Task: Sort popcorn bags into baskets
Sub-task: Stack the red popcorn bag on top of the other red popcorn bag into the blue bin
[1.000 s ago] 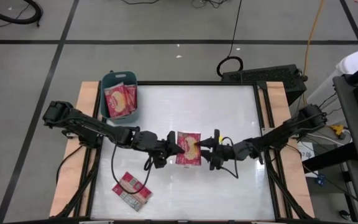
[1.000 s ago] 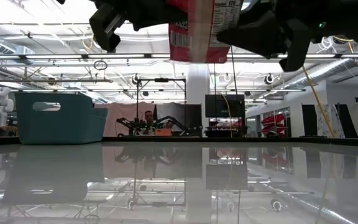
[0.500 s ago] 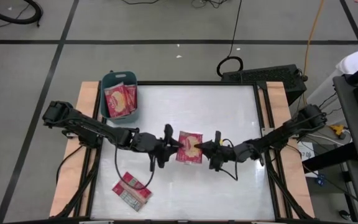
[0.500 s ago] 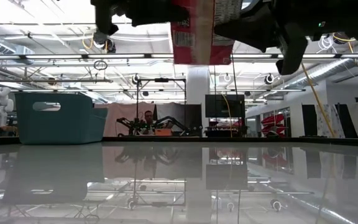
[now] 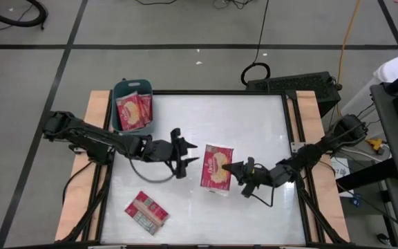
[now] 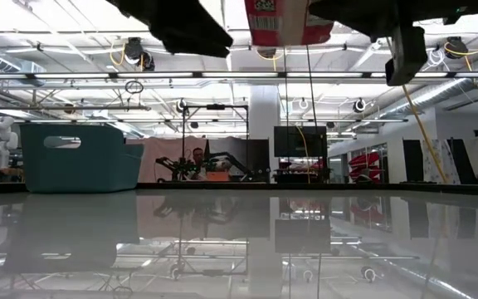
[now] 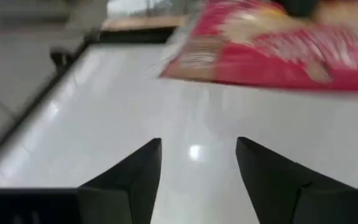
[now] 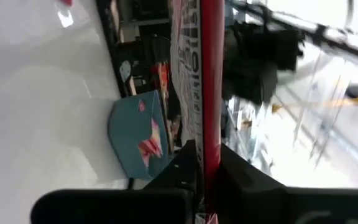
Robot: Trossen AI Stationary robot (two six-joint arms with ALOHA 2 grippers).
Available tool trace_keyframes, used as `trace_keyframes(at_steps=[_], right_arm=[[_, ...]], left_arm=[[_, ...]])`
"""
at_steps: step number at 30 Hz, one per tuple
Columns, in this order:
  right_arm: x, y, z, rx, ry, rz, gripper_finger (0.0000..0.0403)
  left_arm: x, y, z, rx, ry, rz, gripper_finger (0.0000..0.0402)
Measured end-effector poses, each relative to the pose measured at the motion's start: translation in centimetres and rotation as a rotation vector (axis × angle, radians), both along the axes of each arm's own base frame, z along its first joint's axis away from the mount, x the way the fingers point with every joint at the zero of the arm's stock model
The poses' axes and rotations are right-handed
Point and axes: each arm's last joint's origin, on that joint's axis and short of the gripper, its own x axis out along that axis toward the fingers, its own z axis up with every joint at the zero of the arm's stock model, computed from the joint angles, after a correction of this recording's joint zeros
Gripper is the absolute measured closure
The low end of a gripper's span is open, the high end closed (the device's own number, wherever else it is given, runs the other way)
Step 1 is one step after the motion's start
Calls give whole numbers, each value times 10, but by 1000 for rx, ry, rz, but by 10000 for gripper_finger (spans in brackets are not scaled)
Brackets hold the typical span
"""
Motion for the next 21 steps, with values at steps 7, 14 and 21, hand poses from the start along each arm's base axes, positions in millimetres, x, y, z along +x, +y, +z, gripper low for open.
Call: trace_keyframes(at_steps=[7, 14, 21], right_arm=[[-4, 3, -1, -221, 72, -111, 389], [-4, 0, 2, -428, 120, -161, 388], [0, -10, 15, -608, 87, -217, 388]], left_arm=[[-16, 19, 29, -480, -125, 88, 237], [-23, 23, 52, -593, -259, 64, 258], [-24, 21, 55, -739, -286, 102, 258]])
